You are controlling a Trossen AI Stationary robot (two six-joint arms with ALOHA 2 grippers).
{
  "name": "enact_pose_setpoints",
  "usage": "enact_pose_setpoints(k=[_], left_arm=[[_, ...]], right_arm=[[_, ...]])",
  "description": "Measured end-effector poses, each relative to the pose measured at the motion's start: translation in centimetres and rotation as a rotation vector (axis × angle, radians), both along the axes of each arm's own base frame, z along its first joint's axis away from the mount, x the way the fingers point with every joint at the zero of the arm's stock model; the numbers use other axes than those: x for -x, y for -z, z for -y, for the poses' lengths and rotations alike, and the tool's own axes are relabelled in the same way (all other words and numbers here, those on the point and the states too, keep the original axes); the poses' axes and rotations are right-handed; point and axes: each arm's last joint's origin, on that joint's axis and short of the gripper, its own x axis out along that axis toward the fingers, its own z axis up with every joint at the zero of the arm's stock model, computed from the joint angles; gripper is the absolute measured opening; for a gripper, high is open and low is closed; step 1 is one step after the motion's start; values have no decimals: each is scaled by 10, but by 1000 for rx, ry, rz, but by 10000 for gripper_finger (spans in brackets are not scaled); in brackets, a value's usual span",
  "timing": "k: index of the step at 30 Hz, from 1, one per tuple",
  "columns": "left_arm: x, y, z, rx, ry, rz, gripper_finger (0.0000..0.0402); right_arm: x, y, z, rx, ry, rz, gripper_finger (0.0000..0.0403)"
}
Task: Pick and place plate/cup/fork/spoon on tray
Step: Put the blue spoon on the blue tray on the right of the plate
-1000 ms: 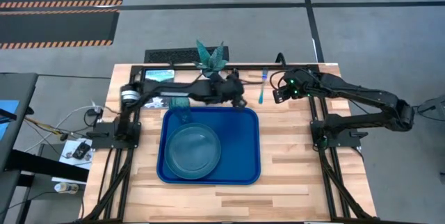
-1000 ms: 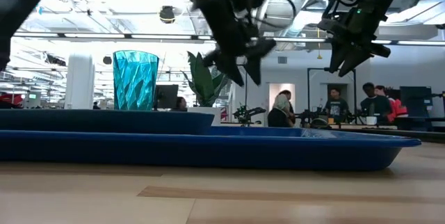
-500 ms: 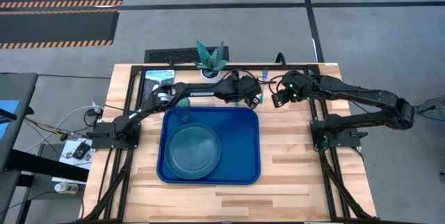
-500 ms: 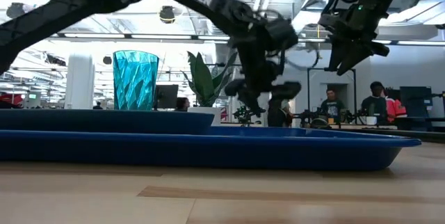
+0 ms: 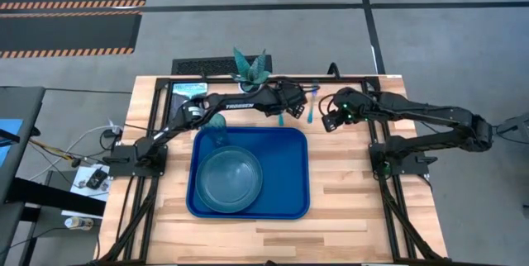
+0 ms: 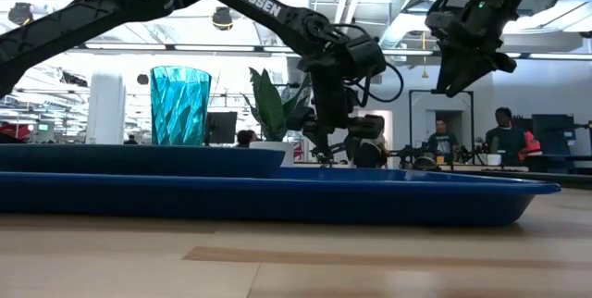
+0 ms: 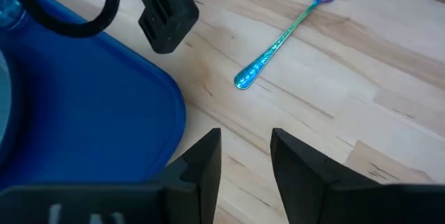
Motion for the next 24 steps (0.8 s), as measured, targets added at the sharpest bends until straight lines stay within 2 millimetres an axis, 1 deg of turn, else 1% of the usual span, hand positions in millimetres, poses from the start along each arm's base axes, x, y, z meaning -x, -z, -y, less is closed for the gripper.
enact_pose_setpoints(k=[3, 9, 12, 15, 24], left_arm=[[0, 1, 1, 0, 2, 1, 231], [0, 8, 6, 28, -4, 2, 231], [2, 11, 12, 101, 7, -5, 231], [6, 13, 17, 127, -25, -36, 231], [4, 12, 11, 97, -79, 19, 231]], right_arm=[[-1, 0, -1, 0, -8, 0, 145], [-1, 0, -3, 0, -20, 1, 143], [-1, 0, -3, 0, -20, 0, 143], [-1, 0, -3, -1, -20, 0, 143], [-2, 0, -4, -1, -27, 0, 137]])
